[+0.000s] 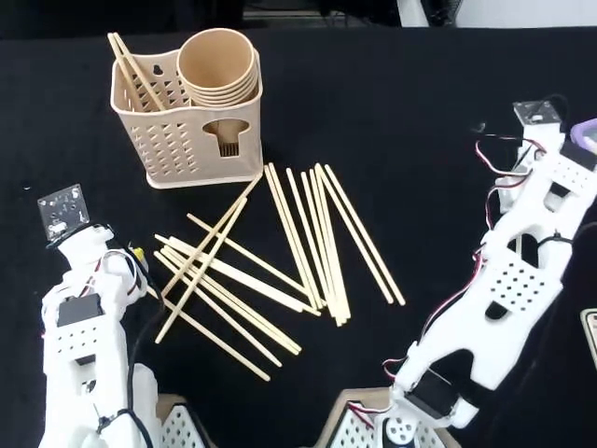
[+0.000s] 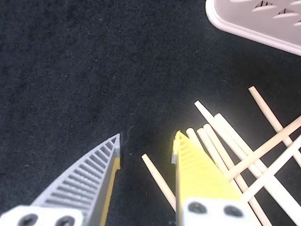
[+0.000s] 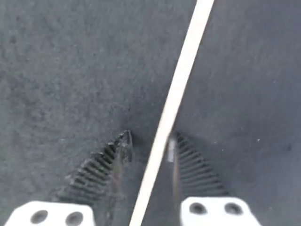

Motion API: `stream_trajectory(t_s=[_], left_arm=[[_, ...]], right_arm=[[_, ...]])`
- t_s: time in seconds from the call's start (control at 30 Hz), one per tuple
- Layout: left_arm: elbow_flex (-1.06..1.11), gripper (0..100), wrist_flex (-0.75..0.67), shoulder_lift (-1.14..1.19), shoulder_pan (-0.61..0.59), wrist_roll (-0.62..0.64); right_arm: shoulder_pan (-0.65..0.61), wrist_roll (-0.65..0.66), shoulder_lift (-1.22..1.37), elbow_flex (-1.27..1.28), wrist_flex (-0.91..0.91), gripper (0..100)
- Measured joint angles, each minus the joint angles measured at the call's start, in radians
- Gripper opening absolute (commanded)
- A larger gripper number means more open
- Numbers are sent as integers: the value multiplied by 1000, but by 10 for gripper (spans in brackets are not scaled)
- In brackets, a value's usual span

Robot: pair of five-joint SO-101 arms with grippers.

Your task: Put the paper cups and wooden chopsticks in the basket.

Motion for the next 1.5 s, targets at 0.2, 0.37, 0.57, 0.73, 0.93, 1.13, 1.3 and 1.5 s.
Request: stream_trajectory(t_s=[0.2,0.37,0.57,0.73,0.93,1.13,1.3,1.5], left_arm=[[0,188,0,0,0,0],[0,188,0,0,0,0],[0,188,0,0,0,0],[0,188,0,0,0,0],[0,188,0,0,0,0],[0,188,0,0,0,0],[0,188,0,0,0,0],[0,188,0,0,0,0]], right_arm=[[-2,-3,35,-238,189,11],[-3,-5,35,-474,394,11],[-18,-26,35,-609,408,11],[-46,-135,15,-615,408,11],[-152,-245,-190,-425,408,11],[-394,-342,-559,-49,408,11],[-723,-440,-908,140,402,11],[-1002,-519,-1148,296,221,11]])
